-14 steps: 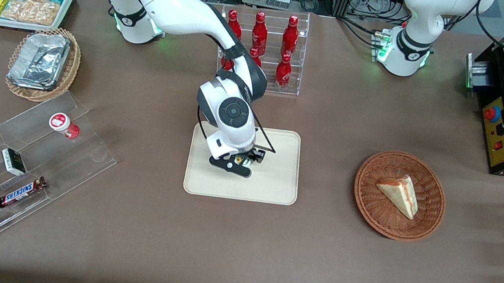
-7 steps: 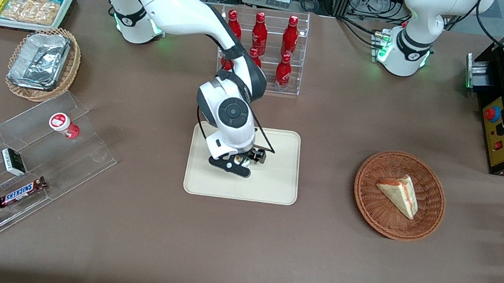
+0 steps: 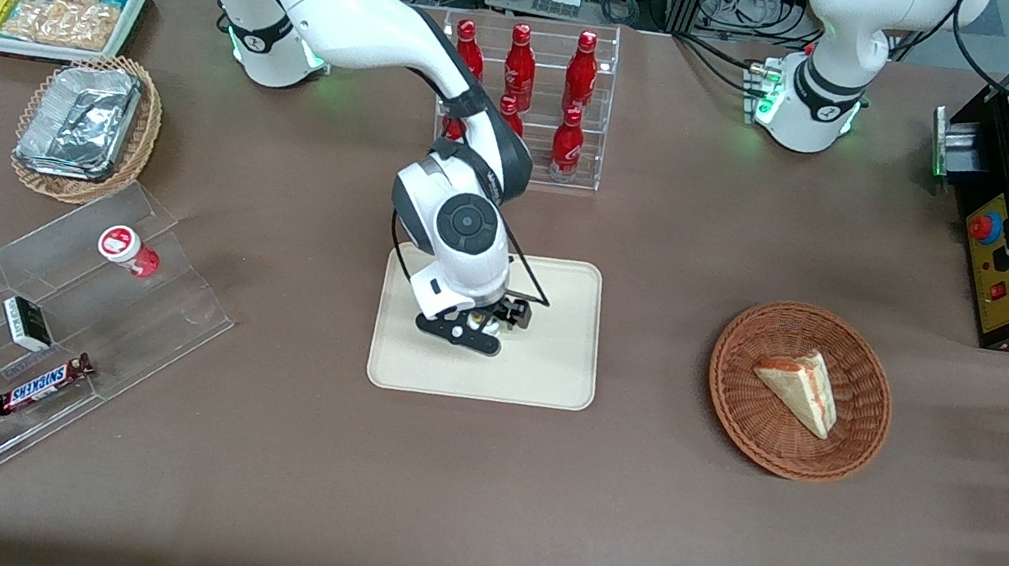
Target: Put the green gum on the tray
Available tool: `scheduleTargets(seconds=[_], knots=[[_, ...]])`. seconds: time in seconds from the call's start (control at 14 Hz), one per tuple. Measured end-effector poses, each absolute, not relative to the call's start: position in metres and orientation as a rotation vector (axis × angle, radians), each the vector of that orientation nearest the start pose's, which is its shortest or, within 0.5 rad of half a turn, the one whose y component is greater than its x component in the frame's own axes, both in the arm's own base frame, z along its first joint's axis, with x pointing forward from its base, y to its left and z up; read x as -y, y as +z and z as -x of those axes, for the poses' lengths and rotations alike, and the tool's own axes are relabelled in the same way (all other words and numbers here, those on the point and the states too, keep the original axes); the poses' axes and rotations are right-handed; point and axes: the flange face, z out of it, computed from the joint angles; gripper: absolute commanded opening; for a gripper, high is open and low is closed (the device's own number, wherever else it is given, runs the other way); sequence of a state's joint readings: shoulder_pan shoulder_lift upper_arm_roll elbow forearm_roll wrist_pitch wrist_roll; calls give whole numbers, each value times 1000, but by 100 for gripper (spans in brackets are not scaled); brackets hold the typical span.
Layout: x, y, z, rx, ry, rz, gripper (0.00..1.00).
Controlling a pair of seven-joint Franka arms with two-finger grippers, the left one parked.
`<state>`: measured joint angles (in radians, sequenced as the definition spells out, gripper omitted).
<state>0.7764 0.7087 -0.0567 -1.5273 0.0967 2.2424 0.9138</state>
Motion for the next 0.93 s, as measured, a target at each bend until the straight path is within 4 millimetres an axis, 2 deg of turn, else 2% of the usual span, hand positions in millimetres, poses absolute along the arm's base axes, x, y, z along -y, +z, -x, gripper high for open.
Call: scheduleTargets(seconds=[0.14, 0.5, 0.71, 0.93], knots=[[-472, 267, -528, -318, 57, 3111, 100], [-462, 344, -515, -237, 124, 3140, 100], [-454, 377, -510, -231, 144, 3145, 100], [-441, 399, -511, -247, 156, 3150, 100]])
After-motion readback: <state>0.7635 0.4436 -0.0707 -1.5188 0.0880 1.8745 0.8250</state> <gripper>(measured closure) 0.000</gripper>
